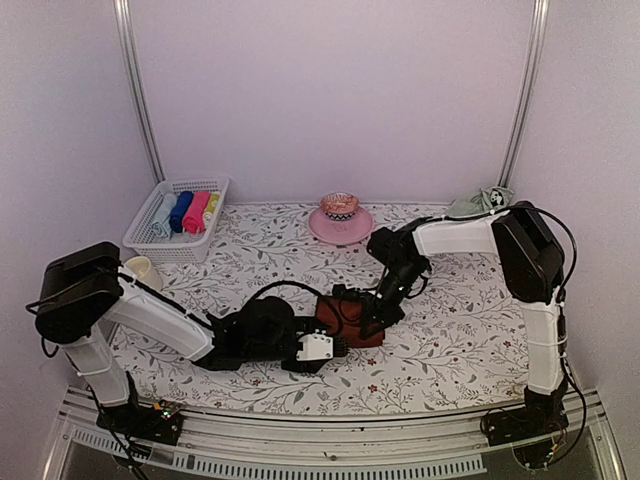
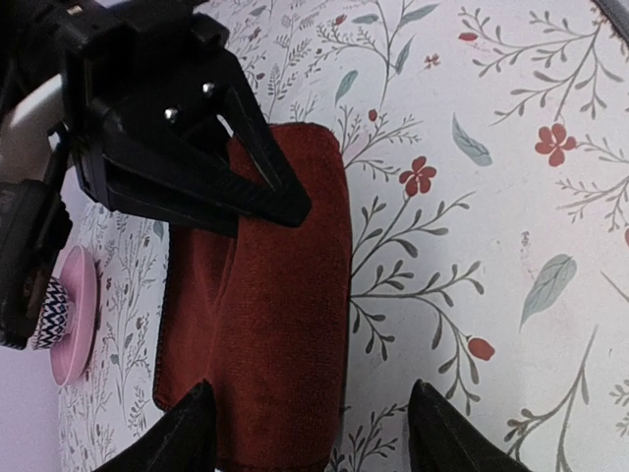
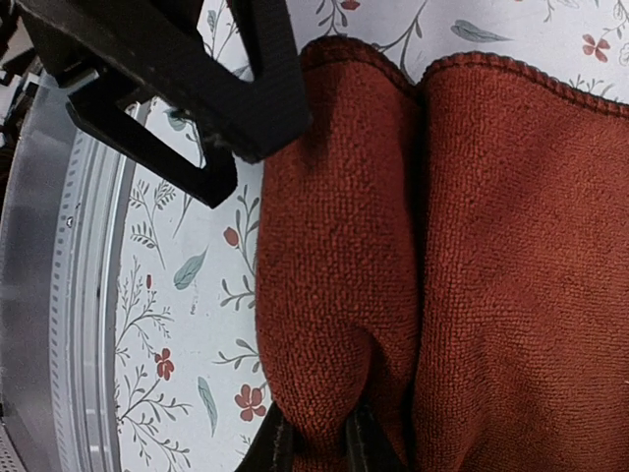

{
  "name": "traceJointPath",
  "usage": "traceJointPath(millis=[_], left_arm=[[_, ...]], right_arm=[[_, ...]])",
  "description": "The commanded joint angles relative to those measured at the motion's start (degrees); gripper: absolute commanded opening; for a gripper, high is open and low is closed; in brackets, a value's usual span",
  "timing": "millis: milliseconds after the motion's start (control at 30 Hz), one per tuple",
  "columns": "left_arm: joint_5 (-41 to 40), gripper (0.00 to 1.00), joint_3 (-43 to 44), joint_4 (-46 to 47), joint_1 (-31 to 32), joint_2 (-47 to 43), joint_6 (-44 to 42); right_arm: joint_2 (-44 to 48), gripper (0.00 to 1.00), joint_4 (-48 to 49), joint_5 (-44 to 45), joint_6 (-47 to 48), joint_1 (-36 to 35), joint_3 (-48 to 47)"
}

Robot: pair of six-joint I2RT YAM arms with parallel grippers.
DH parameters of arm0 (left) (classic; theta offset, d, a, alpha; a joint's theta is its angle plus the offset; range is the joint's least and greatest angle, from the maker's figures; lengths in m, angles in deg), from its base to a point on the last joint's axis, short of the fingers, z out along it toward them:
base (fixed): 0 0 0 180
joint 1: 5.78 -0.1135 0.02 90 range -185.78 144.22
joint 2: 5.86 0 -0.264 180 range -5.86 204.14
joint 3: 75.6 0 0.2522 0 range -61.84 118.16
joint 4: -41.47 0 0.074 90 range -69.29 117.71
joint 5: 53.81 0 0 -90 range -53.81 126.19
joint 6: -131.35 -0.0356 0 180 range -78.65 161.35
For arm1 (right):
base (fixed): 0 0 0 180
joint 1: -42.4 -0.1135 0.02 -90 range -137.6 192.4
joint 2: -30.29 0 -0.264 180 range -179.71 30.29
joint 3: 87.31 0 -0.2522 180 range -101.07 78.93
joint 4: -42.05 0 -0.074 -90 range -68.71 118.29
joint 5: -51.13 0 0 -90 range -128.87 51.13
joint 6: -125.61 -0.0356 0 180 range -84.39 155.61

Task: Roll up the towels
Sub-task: Roll the towel at the center of the board.

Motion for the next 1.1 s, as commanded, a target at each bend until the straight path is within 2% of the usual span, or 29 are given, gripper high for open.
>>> traceJointPath(millis=[0, 300, 467, 500, 700, 933, 1067], left_arm=[[-1.9, 0.67, 2.3, 2.5, 1.3, 3.0, -1.7], [-4.9, 0.61, 5.0, 3.0, 1.8, 6.8, -2.8], [-4.0, 0.49, 7.5, -1.4, 1.7, 8.5, -2.0], [-4.0, 0.46, 8.1, -2.4, 1.7, 8.9, -1.7], [-1.4, 0.30, 12.7, -10.8, 0.8, 11.2, 0.5], [2.8, 0.29, 16.2, -17.7, -0.6, 11.7, 3.8], [4.3, 0.30, 19.1, -22.1, -1.4, 12.4, 5.8]], right_arm=[[-3.1, 0.16, -6.9, -3.1, 0.5, 1.3, -1.5], [-4.2, 0.18, -8.2, -3.8, 0.2, 2.1, -2.8], [-4.1, 0.18, -8.7, -3.6, 0.7, 2.2, -3.1], [-4.1, 0.22, -8.7, -3.5, 0.7, 2.2, -3.1], [-1.9, 0.32, -8.3, -3.0, 1.6, 2.5, -2.7], [6.0, 0.45, -4.5, -0.5, 2.4, 4.1, 0.9], [9.7, 0.47, -1.6, 1.5, 3.1, 5.2, 3.3]])
